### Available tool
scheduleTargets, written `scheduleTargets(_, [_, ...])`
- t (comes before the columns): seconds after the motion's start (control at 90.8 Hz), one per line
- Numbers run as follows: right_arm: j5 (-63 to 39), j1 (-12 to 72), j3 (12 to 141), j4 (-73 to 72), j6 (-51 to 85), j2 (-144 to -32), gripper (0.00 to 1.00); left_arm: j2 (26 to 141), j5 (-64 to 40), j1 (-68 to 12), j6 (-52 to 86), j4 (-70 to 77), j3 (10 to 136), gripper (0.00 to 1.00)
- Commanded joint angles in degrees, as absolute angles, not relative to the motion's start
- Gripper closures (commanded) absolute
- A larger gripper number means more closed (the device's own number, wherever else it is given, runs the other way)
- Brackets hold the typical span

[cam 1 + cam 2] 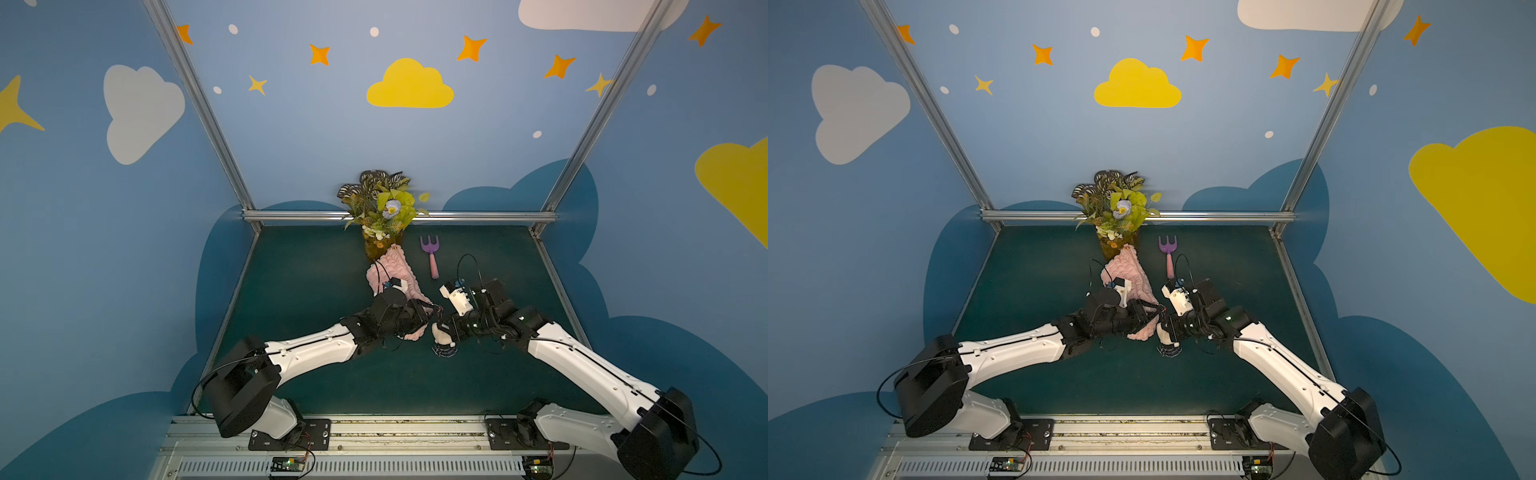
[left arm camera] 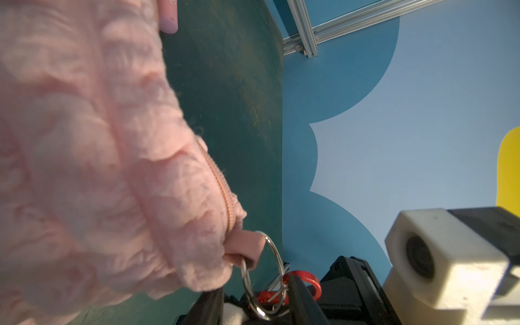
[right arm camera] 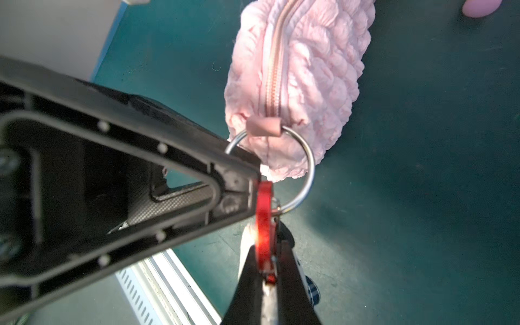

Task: Remove the decoration from the bag
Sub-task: Pick up the decoration item from the bag.

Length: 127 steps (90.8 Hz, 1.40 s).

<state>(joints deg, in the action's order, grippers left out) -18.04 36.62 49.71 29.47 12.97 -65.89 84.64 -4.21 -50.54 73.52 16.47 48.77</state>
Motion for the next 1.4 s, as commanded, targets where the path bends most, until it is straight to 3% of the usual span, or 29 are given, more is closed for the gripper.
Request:
scheduleTargets(0.0, [-18.2, 37.2, 51.2, 30.3, 12.0, -64.2, 1.0, 83.3, -3.0, -50.8, 73.7, 16.5, 49.7, 0.64])
scheduleTargets(0.418, [-18.2, 37.4, 49.0, 31.0, 11.6, -61.5, 1.0, 85.1, -1.3, -50.8, 73.0, 16.3, 50.7, 0.71])
scheduleTargets(0.573, [-17.9, 37.4, 47.9, 31.0, 11.8, -61.2, 1.0, 86.2, -1.5, -50.7, 72.1, 16.6, 51.8, 0.77])
scheduleTargets(0.815, [-17.3, 37.4, 47.0, 30.9, 12.1, -60.7, 1.0, 86.9, -3.3, -50.6, 71.6, 18.8, 52.1, 0.97])
scheduleTargets(1.079, [-17.5, 37.4, 46.8, 30.1, 13.2, -59.3, 0.99, 84.0, -4.5, -49.2, 66.5, 23.4, 50.1, 0.98])
scheduleTargets(1.156, [-17.9, 37.4, 46.5, 29.6, 13.6, -58.7, 0.89, 82.9, -6.3, -48.0, 63.7, 27.9, 48.8, 0.97])
scheduleTargets(1.244, [-18.5, 37.4, 46.3, 28.8, 14.0, -58.1, 0.58, 82.4, -10.0, -46.2, 61.6, 33.3, 47.6, 0.97])
scheduleTargets(1.288, [-19.1, 37.4, 46.1, 28.2, 14.1, -57.6, 0.48, 82.2, -12.4, -45.1, 61.0, 35.8, 47.2, 0.98])
scheduleTargets(1.388, [-19.5, 37.4, 45.6, 26.7, 14.6, -56.7, 0.36, 82.3, -18.9, -42.7, 59.7, 38.7, 47.3, 0.98])
